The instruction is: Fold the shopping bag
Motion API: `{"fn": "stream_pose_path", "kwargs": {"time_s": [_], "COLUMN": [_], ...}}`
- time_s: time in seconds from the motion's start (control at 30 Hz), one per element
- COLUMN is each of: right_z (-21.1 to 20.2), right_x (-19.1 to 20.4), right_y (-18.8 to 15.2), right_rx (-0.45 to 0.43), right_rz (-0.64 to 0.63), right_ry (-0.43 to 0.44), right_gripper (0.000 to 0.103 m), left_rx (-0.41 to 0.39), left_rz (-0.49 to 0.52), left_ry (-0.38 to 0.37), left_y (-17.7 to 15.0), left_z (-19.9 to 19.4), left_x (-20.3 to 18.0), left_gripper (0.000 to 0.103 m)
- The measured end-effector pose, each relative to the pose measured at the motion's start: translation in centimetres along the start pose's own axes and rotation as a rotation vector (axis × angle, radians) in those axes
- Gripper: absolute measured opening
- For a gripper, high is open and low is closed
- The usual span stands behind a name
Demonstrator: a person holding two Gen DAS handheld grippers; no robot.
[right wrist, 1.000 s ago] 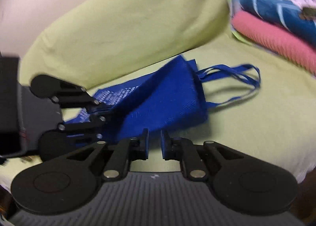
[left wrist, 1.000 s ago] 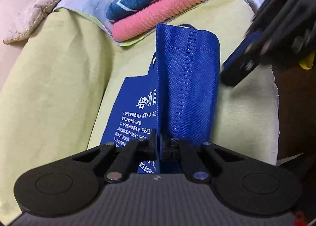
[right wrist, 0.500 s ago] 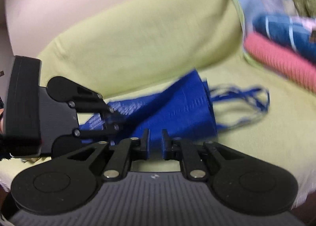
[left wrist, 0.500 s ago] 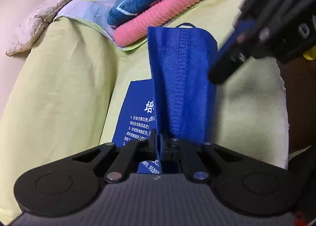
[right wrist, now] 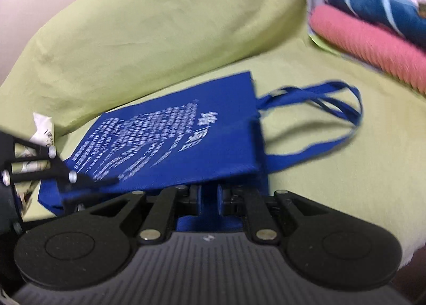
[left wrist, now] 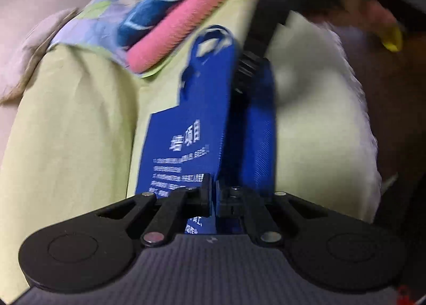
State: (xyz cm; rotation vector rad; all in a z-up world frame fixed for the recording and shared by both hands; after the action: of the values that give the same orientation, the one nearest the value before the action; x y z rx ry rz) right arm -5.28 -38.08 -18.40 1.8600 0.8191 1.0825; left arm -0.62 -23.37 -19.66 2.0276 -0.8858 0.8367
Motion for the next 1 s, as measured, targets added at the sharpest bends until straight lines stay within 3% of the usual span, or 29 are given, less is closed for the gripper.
{"fn": "stream_pose_path", "kwargs": {"time_s": [0.17,0.23,0.3,0.33,0.43,0.5,0.53,0.57,0.6,0.63,0.77,1.0], "right_z": [-1.6,-2.6,-3.3,-3.4,-3.7,-3.5,-3.1,-2.5,-1.9,-1.5,-1.3,-2.3], "right_x": [-2.5,-3.1,-3.2,-3.3,-4.1,-4.9,-5.2,-5.5,-5.8,-5.9,-4.9,-4.1], "right_y": [-1.3,-1.8,-1.8,-1.6,-0.6,0.2,0.4,0.6,0.6,0.6,1.0,2.0], "right_rx": [0.057,0.055,0.058,0.055,0.032,0.008,0.007,0.014,0.024,0.038,0.006,-0.041], "right_rz": [0.038,0.046,0.055,0.078,0.227,0.351,0.403,0.443,0.479,0.503,0.446,0.371], "right_ry": [-0.008,0.029,0.074,0.100,0.184,0.193,0.181,0.163,0.144,0.137,0.131,0.138], "right_gripper": [0.014,0.025,0.044,0.047,0.050,0.050,0.050,0.035,0.012,0.005,0.004,0.004], "left_rx": [-0.001,-0.002,-0.004,-0.005,-0.004,-0.005,-0.004,-0.003,-0.003,-0.003,-0.012,-0.064], "left_rz": [0.126,0.173,0.182,0.181,0.204,0.211,0.208,0.203,0.196,0.183,0.064,-0.072], "left_ry": [-0.034,-0.039,-0.038,-0.037,-0.030,-0.028,-0.029,-0.028,-0.028,-0.026,-0.036,-0.010], "left_y": [-0.4,-0.7,-0.7,-0.8,-0.7,-0.6,-0.6,-0.6,-0.6,-0.6,0.5,4.1], "left_z": [0.5,0.6,0.6,0.6,0.5,0.5,0.5,0.5,0.5,0.5,0.3,2.4], "left_x": [-2.6,-3.6,-3.8,-3.9,-4.2,-4.3,-4.3,-4.3,-4.2,-4.1,-3.0,-0.3], "left_gripper": [0.003,0.003,0.003,0.003,0.003,0.003,0.003,0.003,0.003,0.004,0.017,0.018]}}
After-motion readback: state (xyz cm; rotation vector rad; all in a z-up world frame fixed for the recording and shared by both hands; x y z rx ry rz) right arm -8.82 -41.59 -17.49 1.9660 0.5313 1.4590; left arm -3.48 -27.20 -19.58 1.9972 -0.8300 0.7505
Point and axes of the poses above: each gripper's, at about its wrist camera, not at the fingertips, and z roughly the way its jaws point, x to its left, y to its top, the point moved 4 cm from there along z, roughly the way its jaws point, and after that the axes turned 15 degrees about -x, right-handed, at the moved point
